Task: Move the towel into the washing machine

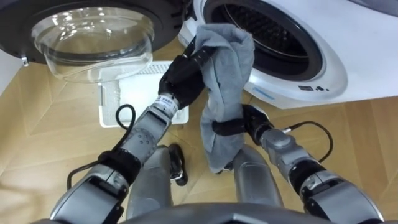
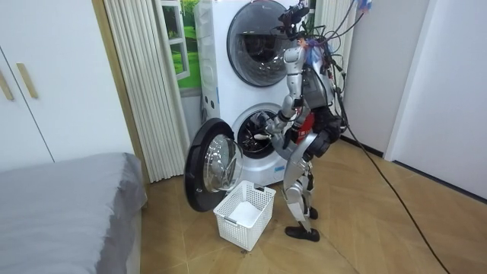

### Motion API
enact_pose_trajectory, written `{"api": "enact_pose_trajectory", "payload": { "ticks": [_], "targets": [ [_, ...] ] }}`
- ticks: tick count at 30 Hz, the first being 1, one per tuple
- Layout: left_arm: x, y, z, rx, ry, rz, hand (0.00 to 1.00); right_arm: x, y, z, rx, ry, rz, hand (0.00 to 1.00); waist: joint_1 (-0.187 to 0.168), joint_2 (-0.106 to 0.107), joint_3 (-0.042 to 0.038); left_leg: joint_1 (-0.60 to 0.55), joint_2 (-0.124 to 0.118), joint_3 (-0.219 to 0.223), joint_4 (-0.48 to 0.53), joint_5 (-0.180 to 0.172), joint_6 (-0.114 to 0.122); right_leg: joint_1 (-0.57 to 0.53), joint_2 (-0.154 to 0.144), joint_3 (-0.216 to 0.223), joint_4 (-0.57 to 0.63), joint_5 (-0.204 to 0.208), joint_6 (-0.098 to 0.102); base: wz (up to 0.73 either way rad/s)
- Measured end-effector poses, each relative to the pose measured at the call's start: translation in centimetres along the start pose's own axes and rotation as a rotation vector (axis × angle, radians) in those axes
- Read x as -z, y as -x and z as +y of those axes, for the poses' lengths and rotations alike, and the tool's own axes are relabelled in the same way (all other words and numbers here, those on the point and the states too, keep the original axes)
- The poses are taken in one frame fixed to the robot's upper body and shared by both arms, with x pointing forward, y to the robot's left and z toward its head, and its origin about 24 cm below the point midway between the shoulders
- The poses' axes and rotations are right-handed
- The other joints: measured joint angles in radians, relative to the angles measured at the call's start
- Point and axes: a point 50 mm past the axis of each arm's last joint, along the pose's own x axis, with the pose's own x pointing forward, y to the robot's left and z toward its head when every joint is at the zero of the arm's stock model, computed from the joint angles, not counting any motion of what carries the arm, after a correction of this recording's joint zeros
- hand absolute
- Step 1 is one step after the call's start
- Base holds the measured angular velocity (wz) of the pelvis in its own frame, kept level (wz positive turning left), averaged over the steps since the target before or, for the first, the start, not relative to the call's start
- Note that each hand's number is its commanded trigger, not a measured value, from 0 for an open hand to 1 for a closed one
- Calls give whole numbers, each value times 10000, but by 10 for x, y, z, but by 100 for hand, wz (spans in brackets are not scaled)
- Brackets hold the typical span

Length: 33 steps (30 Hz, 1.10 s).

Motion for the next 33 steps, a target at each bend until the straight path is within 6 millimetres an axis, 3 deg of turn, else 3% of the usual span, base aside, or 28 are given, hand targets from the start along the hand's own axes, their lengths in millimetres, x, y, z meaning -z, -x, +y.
{"api": "enact_pose_trajectory", "payload": {
  "ticks": [3, 6, 10, 17, 25, 29, 33],
  "targets": [
    [4, 11, 24, -1664, -2407, 1056, 0, 5, 2, -13, 586, -522, 184, 100, 295, 188, 71, -2, -68, 1, -133, 2, 2, -16, -113, -204, 28, 1, -4, 2],
    [13, 33, 55, -3691, -4643, 2354, 0, 10, 4, -22, 982, -1585, 382, 100, 428, 250, 63, 59, -203, -9, -350, 110, -10, -27, -205, -213, -19, 2, -5, 5],
    [20, 64, 80, -5326, -5711, 3142, 0, 20, 6, -35, 1487, -3622, 792, 100, 458, 257, 68, 17, -210, -60, -311, 114, -12, -28, -228, -260, 17, 1, -3, 4],
    [17, 58, 78, -6045, -5823, 2690, 0, 31, 15, -60, 2314, -6130, 841, 100, 432, 252, 73, -57, -359, -199, -263, 192, 71, -13, -385, -366, 3, 2, -2, 7],
    [12, 58, 79, -6547, -6349, 2574, 0, 23, 14, -70, 2356, -8004, 811, 100, 440, 140, 87, -112, -382, -108, -283, 242, 97, -138, -450, -342, 74, 9, -9, -1],
    [9, 59, 80, -6589, -6384, 2550, 0, 7, 10, -75, 2185, -8689, 393, 100, 407, -200, 112, -236, -536, -26, -232, 287, 135, -418, -636, -232, 384, -117, 18, 5],
    [3, 58, 80, -6676, -6418, 2440, 0, -14, 12, -96, 2287, -9726, -368, 100, 383, -524, 102, -393, -631, -10, -93, 331, 206, -602, -758, -209, 531, -121, 54, 1]
  ]
}}
